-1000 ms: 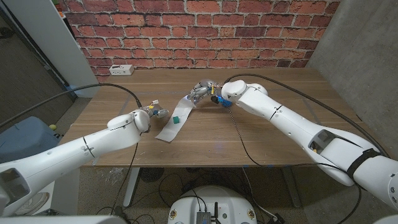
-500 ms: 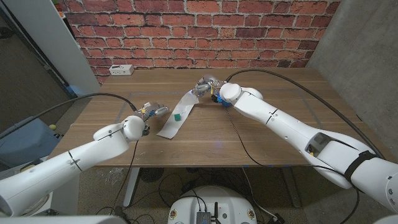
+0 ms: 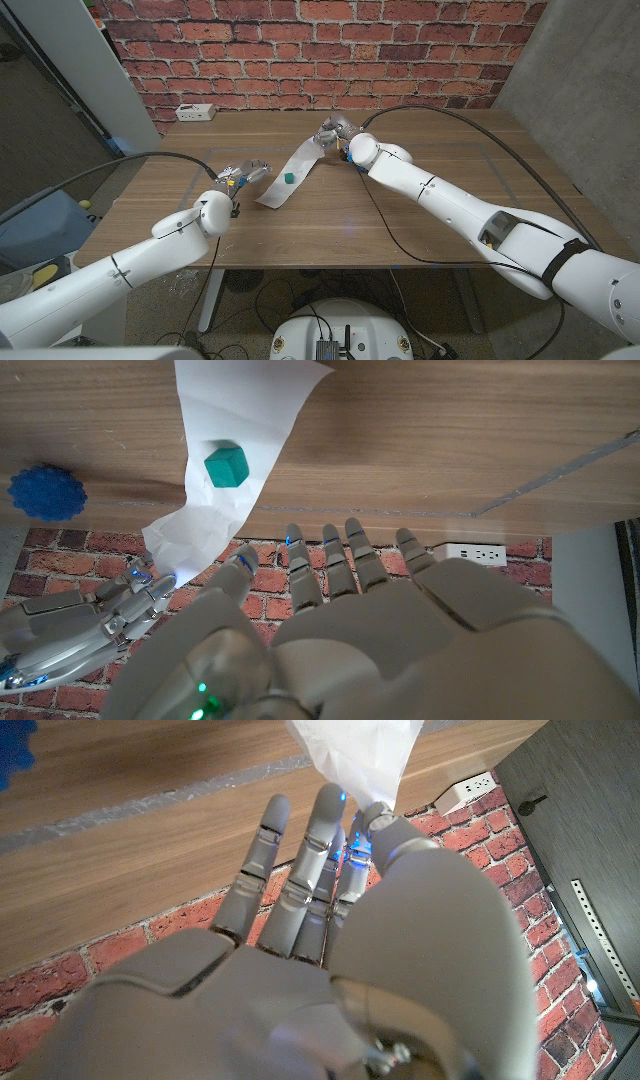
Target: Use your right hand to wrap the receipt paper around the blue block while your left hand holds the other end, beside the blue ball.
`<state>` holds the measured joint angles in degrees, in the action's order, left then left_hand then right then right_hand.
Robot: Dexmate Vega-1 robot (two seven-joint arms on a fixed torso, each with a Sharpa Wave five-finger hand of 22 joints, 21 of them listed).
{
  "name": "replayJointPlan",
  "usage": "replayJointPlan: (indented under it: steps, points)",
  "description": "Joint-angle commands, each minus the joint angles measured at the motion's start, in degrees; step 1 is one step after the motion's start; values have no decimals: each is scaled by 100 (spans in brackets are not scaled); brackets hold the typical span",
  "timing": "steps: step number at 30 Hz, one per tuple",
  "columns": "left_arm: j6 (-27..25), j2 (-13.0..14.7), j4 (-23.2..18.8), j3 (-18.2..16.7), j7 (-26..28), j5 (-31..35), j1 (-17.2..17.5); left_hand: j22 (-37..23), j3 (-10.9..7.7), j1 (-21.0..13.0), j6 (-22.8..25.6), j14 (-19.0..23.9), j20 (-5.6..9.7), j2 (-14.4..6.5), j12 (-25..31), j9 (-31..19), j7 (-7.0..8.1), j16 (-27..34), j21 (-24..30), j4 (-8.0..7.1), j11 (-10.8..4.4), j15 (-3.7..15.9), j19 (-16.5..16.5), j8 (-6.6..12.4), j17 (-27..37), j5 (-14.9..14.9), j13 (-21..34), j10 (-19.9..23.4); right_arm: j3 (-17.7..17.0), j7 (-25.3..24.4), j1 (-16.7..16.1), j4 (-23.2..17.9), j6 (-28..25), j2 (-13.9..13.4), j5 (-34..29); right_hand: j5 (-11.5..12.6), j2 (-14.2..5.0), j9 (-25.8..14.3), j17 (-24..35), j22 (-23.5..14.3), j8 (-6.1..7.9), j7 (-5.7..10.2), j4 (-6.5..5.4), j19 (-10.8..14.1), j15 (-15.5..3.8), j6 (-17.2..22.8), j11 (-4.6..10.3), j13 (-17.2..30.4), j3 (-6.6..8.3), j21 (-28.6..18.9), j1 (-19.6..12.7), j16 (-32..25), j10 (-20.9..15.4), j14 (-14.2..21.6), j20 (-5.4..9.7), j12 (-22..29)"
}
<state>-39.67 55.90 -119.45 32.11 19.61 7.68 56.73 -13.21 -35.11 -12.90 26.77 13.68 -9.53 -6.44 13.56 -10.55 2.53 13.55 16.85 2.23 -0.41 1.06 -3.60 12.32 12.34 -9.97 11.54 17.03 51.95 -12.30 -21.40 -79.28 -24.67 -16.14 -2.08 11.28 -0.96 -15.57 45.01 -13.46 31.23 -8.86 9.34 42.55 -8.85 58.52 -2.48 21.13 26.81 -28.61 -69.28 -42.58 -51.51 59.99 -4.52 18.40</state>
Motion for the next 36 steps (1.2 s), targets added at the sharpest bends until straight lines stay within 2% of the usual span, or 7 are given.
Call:
replayJointPlan:
  steps: [1,7,15,20,22,29,36]
  points:
    - [-221,4,-54,23,-259,186,-29,-4,-49,-18,279,273,-4,-4,127,-8,-119,43,117,109,-12,49,228,60,-49,-32,7,352,83,-563,203,670,149,304,-522,19,10,-411,37,-9,547,43,-7,-56,-83,27,-83,20,44,-29,11,24,-323,-93,-3,-33]
    - [-596,44,-92,263,-758,264,-329,18,-110,-49,727,598,49,-4,235,-5,-313,47,190,225,-75,127,393,107,-133,-39,-8,822,162,-677,301,1010,236,421,-687,13,25,-392,49,-8,550,62,-15,-91,-108,35,-72,40,71,-46,39,45,-342,-95,7,-41]
    - [-949,47,-57,555,-1257,305,-690,33,-207,-153,836,669,84,-82,220,-2,-427,3,183,319,-87,172,374,90,-179,-73,-18,899,187,-680,314,1089,276,451,-768,7,48,-374,66,-7,555,82,-13,-117,-99,39,-60,65,107,-74,61,73,-346,-111,4,-59]
    - [-1135,22,13,752,-1507,345,-914,70,-386,-391,578,21,119,-219,-32,5,-384,-338,128,522,-279,291,251,-124,-247,-150,-50,553,238,-638,328,1124,321,466,-826,4,58,-370,72,-6,560,86,-16,-133,-101,41,-61,79,128,-89,78,86,-359,-103,9,-65]
    - [-1165,9,48,825,-1545,382,-978,78,-414,-451,472,-164,128,-269,-102,7,-362,-379,102,550,-275,337,193,-171,-257,-164,-57,441,273,-604,347,1158,336,484,-854,3,61,-373,74,-5,564,89,-18,-134,-100,40,-58,84,136,-97,86,92,-360,-103,10,-69]
    - [-1303,-27,134,979,-1754,373,-1178,86,-408,-484,276,-260,144,-309,-151,7,-371,-364,87,544,-288,338,158,-227,-257,-163,-61,358,409,-474,437,1320,357,573,-957,0,63,-367,101,-4,569,95,-17,-139,-118,39,-63,100,157,-121,94,88,-356,-95,16,-83]
    - [-1713,-91,203,1355,-2086,525,-1556,89,-395,-389,290,-115,159,-365,-130,8,-516,-280,75,391,-212,287,126,-194,-226,-151,-59,439,593,-188,452,905,114,440,-1166,-2,83,-360,116,-2,578,118,-16,-144,-106,40,-57,120,185,-151,115,100,-359,-82,13,-99]
